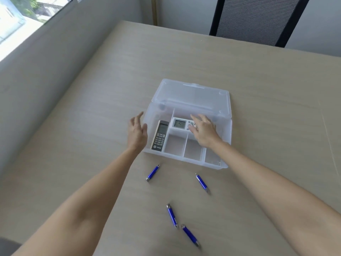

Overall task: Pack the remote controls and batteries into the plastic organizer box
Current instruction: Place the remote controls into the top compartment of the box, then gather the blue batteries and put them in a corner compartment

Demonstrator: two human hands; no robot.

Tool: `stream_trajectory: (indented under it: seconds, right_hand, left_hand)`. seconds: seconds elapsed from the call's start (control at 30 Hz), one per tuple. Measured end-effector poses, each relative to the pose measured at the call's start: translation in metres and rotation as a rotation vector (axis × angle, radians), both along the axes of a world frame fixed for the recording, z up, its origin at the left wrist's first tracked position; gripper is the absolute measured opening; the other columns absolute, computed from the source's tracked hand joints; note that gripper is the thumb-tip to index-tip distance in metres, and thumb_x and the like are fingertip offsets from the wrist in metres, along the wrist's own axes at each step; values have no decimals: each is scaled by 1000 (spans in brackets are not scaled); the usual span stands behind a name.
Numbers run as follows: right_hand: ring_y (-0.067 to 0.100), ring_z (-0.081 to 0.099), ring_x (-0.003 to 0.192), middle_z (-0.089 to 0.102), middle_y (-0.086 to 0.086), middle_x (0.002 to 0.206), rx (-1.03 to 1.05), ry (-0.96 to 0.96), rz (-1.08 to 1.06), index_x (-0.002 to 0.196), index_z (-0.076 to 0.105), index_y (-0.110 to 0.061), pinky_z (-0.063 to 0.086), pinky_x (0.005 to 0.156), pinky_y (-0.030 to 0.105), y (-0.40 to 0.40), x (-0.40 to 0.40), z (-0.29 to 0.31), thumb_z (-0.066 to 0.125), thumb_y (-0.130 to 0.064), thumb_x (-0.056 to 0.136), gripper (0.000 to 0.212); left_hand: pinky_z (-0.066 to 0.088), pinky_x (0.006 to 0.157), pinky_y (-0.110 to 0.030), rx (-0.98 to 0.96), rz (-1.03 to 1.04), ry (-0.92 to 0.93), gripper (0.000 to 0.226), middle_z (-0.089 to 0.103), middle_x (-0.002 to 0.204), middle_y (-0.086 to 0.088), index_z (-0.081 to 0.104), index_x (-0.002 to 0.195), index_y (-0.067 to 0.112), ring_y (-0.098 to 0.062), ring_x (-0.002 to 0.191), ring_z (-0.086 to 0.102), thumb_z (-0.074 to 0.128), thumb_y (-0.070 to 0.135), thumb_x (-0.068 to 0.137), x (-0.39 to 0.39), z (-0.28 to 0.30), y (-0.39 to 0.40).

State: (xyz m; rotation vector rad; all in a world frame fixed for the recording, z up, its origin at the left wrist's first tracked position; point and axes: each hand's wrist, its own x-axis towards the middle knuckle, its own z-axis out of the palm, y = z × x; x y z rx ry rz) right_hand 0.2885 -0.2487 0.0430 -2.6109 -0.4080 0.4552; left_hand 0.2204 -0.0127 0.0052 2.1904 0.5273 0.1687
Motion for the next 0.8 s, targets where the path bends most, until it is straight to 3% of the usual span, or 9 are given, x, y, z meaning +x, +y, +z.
stream_trajectory:
  seconds: [0.07,0.13,0.17,0.23,0.33,0.5,0.63,0.7,0.8]
  right_hand:
    - [32,59,106,63,15,110,245,-316,0,119,64,-5,48,92,37,-10,-44,8,50,-14,95,29]
    - [29,64,81,65,11,87,262,-444,151,99,69,-5,55,70,38,-24,-96,1,55,-8,91,17]
    - [29,64,79,65,11,86,211,-417,232,97,69,-6,56,66,39,-31,-120,-8,56,-5,88,16]
    - [28,61,96,61,10,104,28,-246,294,103,67,-10,57,69,40,-42,-155,-29,55,-6,88,20]
    - [26,44,121,43,4,134,-208,-87,177,116,59,-16,50,84,35,-54,-174,-51,48,-17,95,23]
    - [29,51,109,50,9,117,-362,-32,193,116,53,-10,48,85,37,-60,-183,-58,52,1,89,30]
    - [34,51,103,52,12,117,-288,50,104,120,42,-7,44,85,37,-67,-204,-59,52,12,77,48]
    - [35,50,107,47,15,125,-159,167,-20,122,42,-5,43,90,37,-72,-217,-59,42,10,82,42]
    - [34,50,112,49,18,124,-88,258,-72,118,49,0,38,92,34,-79,-238,-61,38,1,89,31]
  left_hand:
    - [47,91,-45,76,116,-150,28,48,119,-13,47,123,7,-28,102,52,46,15,95,-30,3,-8]
    - [47,77,-43,244,-6,-201,19,53,100,-11,49,105,7,-29,88,52,47,22,94,-72,-3,-18]
    - [46,73,-42,326,-138,-172,18,54,93,-10,49,99,8,-31,83,53,48,25,93,-93,-9,-25]
    - [46,70,-40,434,-354,-36,19,57,92,-10,52,97,8,-32,85,55,52,27,91,-123,-27,-36]
    - [46,83,-38,411,-340,223,26,55,111,-7,51,113,12,-29,106,51,52,26,91,-138,-41,-48]
    - [47,87,-40,591,-529,364,31,51,116,-14,47,114,5,-32,103,49,41,-6,86,-142,-43,-50]
    - [44,85,-42,531,-742,265,32,48,109,-19,50,110,-1,-34,95,49,36,-10,83,-156,-31,-61]
    - [42,77,-37,467,-825,253,26,48,107,-14,49,108,6,-33,90,51,41,0,84,-171,-27,-71]
    - [40,82,-32,614,-1063,240,36,44,112,-4,46,118,21,-23,95,51,52,27,83,-188,-33,-81]
